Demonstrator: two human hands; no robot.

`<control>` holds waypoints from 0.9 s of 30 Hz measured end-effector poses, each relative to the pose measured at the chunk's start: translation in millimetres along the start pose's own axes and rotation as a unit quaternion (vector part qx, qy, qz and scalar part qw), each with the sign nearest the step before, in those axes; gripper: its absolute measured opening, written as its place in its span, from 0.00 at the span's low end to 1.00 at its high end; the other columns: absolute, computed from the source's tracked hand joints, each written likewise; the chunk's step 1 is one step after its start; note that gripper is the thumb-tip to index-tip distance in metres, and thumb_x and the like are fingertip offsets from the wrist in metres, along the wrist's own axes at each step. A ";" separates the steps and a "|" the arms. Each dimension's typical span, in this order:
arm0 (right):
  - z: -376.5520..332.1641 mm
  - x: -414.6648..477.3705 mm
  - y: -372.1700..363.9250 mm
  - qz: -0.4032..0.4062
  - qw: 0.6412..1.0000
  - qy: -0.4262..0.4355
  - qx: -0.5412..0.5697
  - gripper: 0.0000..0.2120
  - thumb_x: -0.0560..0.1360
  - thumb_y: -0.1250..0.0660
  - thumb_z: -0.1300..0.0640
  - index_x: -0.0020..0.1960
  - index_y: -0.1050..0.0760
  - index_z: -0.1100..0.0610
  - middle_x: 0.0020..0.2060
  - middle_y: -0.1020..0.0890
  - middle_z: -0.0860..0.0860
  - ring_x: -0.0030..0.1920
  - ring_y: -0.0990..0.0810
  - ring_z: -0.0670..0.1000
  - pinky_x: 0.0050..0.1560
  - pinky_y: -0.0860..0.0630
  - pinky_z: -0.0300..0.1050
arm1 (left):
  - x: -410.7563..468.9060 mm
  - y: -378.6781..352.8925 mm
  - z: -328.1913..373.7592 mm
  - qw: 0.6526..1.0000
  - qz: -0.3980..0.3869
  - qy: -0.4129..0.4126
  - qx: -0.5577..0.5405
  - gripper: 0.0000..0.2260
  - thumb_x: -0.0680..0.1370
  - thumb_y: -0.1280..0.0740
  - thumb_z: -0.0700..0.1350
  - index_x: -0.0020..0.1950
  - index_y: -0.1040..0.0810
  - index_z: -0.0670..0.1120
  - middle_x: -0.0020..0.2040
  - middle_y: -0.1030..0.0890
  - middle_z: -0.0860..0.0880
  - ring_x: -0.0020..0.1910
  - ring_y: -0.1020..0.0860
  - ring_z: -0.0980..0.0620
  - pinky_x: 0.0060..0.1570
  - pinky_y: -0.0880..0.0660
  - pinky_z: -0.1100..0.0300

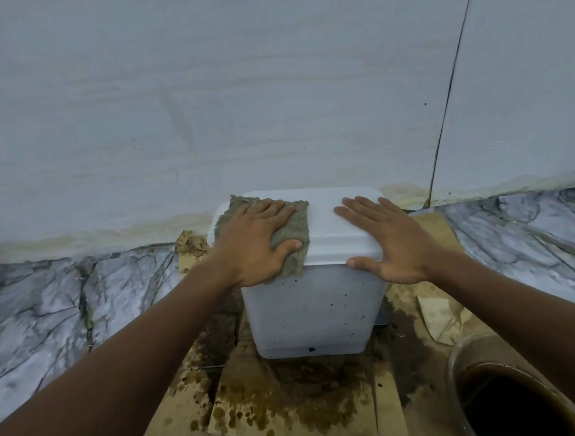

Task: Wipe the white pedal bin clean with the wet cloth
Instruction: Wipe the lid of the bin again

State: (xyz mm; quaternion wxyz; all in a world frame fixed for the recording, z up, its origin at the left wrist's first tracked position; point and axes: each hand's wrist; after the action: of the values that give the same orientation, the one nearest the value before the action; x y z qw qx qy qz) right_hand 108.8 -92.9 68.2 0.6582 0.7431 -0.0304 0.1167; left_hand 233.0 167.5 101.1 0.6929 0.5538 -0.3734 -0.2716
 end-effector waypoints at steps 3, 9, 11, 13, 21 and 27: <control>-3.2 -4.1 -0.9 0.000 1.000 0.007 -0.006 0.42 0.74 0.48 0.27 0.81 0.56 0.44 0.81 0.52 0.45 0.81 0.56 0.47 0.81 0.57 0.54 | -13.3 -5.4 -1.1 1.000 0.005 0.000 0.008 0.32 0.80 0.50 0.66 0.82 0.43 0.53 0.81 0.41 0.51 0.81 0.47 0.51 0.79 0.54 0.51; -5.9 -9.2 0.1 -0.006 1.000 0.010 -0.012 0.41 0.75 0.49 0.28 0.81 0.57 0.45 0.81 0.54 0.46 0.81 0.58 0.47 0.80 0.57 0.54 | -38.2 6.2 -28.5 0.997 0.015 -0.018 -0.071 0.30 0.80 0.47 0.65 0.80 0.38 0.54 0.79 0.38 0.53 0.79 0.45 0.55 0.79 0.50 0.51; -6.3 -9.2 -0.1 -0.011 1.000 0.009 -0.015 0.41 0.75 0.50 0.28 0.81 0.58 0.44 0.81 0.55 0.46 0.81 0.58 0.47 0.80 0.58 0.53 | -42.2 9.0 -31.3 0.997 0.023 -0.025 -0.070 0.31 0.80 0.46 0.64 0.79 0.36 0.52 0.79 0.36 0.52 0.78 0.44 0.57 0.78 0.49 0.54; -5.8 -8.7 -0.8 -0.010 1.000 0.006 -0.019 0.41 0.75 0.50 0.28 0.81 0.59 0.44 0.81 0.55 0.46 0.81 0.58 0.48 0.80 0.59 0.54 | -37.1 10.8 -27.0 0.999 0.029 -0.026 -0.038 0.31 0.79 0.46 0.64 0.78 0.34 0.49 0.77 0.33 0.50 0.77 0.40 0.53 0.76 0.47 0.56; -2.6 -6.8 -1.0 -0.007 1.000 0.000 -0.006 0.43 0.74 0.50 0.27 0.81 0.58 0.44 0.81 0.53 0.46 0.81 0.56 0.48 0.80 0.57 0.55 | 14.9 -7.8 38.6 0.998 -0.011 -0.054 0.026 0.29 0.83 0.45 0.61 0.82 0.43 0.49 0.81 0.40 0.48 0.80 0.45 0.49 0.77 0.53 0.55; -5.0 -5.7 1.3 -0.012 1.000 0.003 -0.008 0.42 0.74 0.50 0.27 0.81 0.58 0.44 0.81 0.54 0.45 0.81 0.58 0.47 0.80 0.59 0.53 | -24.8 14.4 -22.3 0.999 0.007 -0.047 -0.014 0.28 0.81 0.44 0.62 0.79 0.37 0.54 0.79 0.36 0.53 0.78 0.40 0.53 0.76 0.46 0.55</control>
State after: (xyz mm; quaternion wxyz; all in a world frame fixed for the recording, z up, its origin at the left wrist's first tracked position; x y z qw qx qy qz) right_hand 102.4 -88.7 68.8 0.6652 0.7381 -0.0205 0.1107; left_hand 236.5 203.1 107.3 0.6839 0.5282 -0.4060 -0.2975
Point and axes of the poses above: each hand's wrist, its own x-axis towards the middle knuckle, its own y-axis out of the back of the hand, z = x × y
